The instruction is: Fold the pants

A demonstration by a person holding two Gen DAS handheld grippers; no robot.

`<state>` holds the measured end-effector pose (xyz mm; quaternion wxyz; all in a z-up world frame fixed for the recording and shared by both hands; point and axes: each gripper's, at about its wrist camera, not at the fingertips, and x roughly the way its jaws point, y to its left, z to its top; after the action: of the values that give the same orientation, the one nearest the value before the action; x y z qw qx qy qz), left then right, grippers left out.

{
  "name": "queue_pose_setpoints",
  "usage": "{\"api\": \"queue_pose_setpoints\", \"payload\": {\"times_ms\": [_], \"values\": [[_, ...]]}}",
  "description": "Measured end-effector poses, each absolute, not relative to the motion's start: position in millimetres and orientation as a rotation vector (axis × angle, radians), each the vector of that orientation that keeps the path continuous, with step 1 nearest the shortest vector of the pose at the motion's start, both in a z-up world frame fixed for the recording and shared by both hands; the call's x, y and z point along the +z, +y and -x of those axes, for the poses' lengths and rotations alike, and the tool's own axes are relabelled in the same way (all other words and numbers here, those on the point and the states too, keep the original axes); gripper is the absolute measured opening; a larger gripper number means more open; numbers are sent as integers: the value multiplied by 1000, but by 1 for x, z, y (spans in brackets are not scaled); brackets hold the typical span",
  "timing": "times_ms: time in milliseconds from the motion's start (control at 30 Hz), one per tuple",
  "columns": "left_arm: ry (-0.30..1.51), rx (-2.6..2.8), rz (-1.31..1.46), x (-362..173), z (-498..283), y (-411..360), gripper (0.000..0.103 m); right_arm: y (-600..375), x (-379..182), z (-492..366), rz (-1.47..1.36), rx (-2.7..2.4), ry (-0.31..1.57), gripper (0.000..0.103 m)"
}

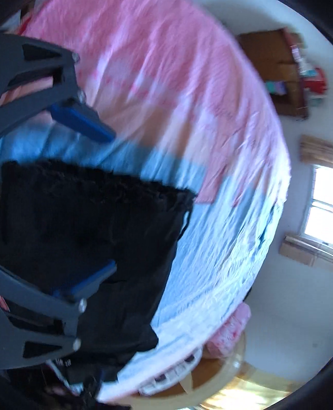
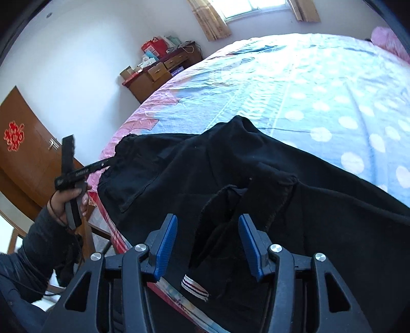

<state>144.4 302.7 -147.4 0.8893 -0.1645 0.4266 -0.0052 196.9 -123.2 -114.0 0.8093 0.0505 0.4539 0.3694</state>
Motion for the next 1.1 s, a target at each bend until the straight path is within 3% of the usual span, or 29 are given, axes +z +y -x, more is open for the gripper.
{"api": "queue_pose_setpoints", "payload": {"times_ms": [200, 333, 467, 800, 1100], "values": [[893, -51, 320, -153, -154, 283, 73, -122, -125, -196, -137, 797, 992, 52], [906, -74, 266, -147, -153, 271, 39, -119, -131, -195, -140, 798, 1000, 52], [878, -81, 323, -127, -146, 274, 17, -124, -127, -193, -172, 793, 980, 52], [727, -226, 441, -60, -111, 248, 12, -171, -102, -179, -267, 713, 861, 52], [625, -472, 431, 9, -114, 159, 11, -225, -85, -156, -336, 590, 791, 53]]}}
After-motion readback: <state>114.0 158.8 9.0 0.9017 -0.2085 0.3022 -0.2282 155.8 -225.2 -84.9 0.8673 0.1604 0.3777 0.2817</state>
